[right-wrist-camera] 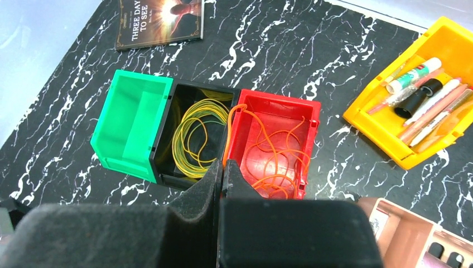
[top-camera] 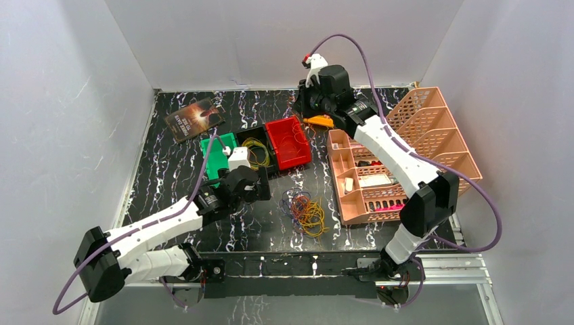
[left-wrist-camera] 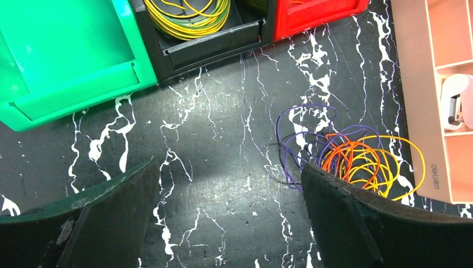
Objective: Untangle the cables
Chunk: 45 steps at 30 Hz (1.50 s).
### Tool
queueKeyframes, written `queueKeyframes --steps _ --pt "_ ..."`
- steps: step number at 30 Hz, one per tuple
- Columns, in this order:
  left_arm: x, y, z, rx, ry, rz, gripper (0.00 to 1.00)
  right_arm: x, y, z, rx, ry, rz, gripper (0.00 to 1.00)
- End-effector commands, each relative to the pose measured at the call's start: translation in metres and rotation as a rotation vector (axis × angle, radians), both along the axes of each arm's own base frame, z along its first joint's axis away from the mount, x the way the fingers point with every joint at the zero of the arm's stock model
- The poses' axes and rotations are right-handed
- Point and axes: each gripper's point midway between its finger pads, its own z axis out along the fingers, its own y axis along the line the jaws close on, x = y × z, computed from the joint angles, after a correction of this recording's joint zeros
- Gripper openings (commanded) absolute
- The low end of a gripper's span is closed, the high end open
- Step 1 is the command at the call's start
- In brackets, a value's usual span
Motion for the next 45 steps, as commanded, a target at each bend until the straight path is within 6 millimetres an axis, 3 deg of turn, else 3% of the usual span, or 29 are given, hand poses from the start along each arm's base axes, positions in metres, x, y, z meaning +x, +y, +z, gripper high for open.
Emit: queueKeyframes --steps 1,8,11,21,33,39,45 --pt "-0.001 0.009 0.015 0.043 -0.037 -0.029 0.98 0.010 0.016 0.022 0.097 -0.067 0.026 0.00" --pt "-0.001 0.024 0.023 0.083 -0.064 -0.004 0.98 0.022 0.027 -0.011 0.075 -0.015 0.031 0.00" --pt "-0.002 0.025 0.024 0.081 -0.064 -0.003 0.98 0.029 0.032 -0.037 0.049 0.024 0.028 0.00" --pt "-0.002 0.023 0.021 0.083 -0.052 -0.004 0.98 0.036 0.035 -0.067 0.031 0.060 0.019 0.00" --pt "-0.003 0.021 0.019 0.084 -0.042 -0.018 0.98 0.046 0.041 -0.128 -0.014 0.143 0.005 0.00" --pt "-0.003 0.018 0.018 0.088 -0.034 -0.027 0.98 0.040 0.050 -0.158 -0.004 0.198 0.047 0.00" --pt "-0.004 0.015 0.017 0.088 -0.018 -0.045 0.98 0.042 0.047 -0.195 -0.060 0.248 0.030 0.03"
